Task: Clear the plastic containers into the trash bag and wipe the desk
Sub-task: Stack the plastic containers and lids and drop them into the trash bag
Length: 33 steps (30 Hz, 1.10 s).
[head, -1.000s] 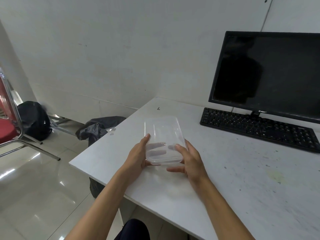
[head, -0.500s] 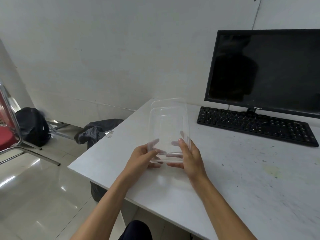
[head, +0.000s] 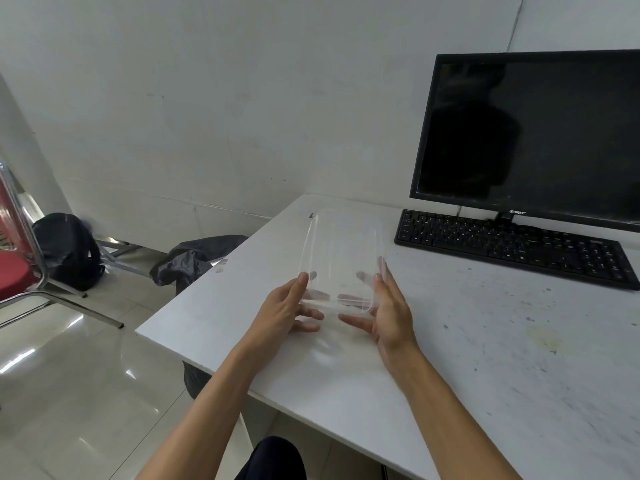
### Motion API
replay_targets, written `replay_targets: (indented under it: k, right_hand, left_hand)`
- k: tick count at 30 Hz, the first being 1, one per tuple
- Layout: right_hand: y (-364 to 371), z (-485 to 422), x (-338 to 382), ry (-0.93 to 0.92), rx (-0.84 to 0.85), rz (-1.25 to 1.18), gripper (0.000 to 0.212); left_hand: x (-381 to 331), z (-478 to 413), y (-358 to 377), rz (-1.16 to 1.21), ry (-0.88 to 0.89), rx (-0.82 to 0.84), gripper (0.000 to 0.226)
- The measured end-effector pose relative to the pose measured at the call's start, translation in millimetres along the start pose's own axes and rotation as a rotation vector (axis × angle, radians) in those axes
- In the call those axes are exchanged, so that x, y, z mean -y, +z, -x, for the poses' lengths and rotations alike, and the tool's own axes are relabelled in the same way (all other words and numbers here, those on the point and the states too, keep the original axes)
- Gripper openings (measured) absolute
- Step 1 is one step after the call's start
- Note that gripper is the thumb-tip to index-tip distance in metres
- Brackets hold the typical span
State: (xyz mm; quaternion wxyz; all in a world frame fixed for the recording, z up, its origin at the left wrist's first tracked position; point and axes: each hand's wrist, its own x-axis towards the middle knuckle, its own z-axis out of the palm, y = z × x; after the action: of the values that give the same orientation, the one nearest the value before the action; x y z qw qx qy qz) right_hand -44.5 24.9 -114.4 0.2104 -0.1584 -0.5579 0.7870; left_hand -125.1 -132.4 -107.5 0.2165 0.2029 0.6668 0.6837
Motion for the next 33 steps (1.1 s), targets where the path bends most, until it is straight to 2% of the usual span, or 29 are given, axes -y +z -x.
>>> replay_targets:
  k: [4, 10, 15, 19, 22, 25, 29, 31, 33]
  right_hand:
    - [4.6, 2.4, -3.8, 0.033, 0.074, 0.095, 0.051]
    - [4.2, 2.7, -4.6, -0.006, 0.072, 0.188, 0.050]
    - [4.1, 2.6, -4.1, -0.013, 0.064, 0.232, 0.046]
    - [6.4, 4.6, -3.6, -0.009, 0.072, 0.268, 0.045]
    - [7.5, 4.6, -1.8, -0.004, 0.069, 0.268, 0.044]
    - [8.4, 4.2, 2.2, 0.030, 0.083, 0.195, 0.041]
    - [13.2, 4.1, 1.9, 0.074, 0.090, 0.092, 0.048]
    - [15.1, 2.6, 2.2, 0.094, 0.063, 0.058, 0.050]
    - [16.7, 0.0, 9.0, 0.105, 0.053, 0.039, 0.042]
  left_hand:
    - [-0.9, 1.5, -1.3, -0.004, 0.011, 0.022, 0.063]
    - [-4.3, 5.4, 1.2, -0.056, 0.016, 0.086, 0.041]
    - [-0.8, 3.9, -2.8, -0.055, 0.032, 0.112, 0.038]
    - [1.5, 1.1, -11.4, -0.015, -0.009, 0.135, 0.053]
    - [2.6, -0.8, -13.2, 0.017, -0.027, 0.133, 0.053]
    - [-0.1, -1.3, -11.5, 0.095, -0.043, 0.085, 0.057]
    - [-8.1, -0.8, -14.3, 0.153, -0.132, 0.070, 0.058]
    - [-13.3, 0.5, -22.1, 0.123, -0.164, 0.042, 0.056]
    - [-20.0, 0.9, -39.9, 0.037, -0.127, -0.018, 0.050]
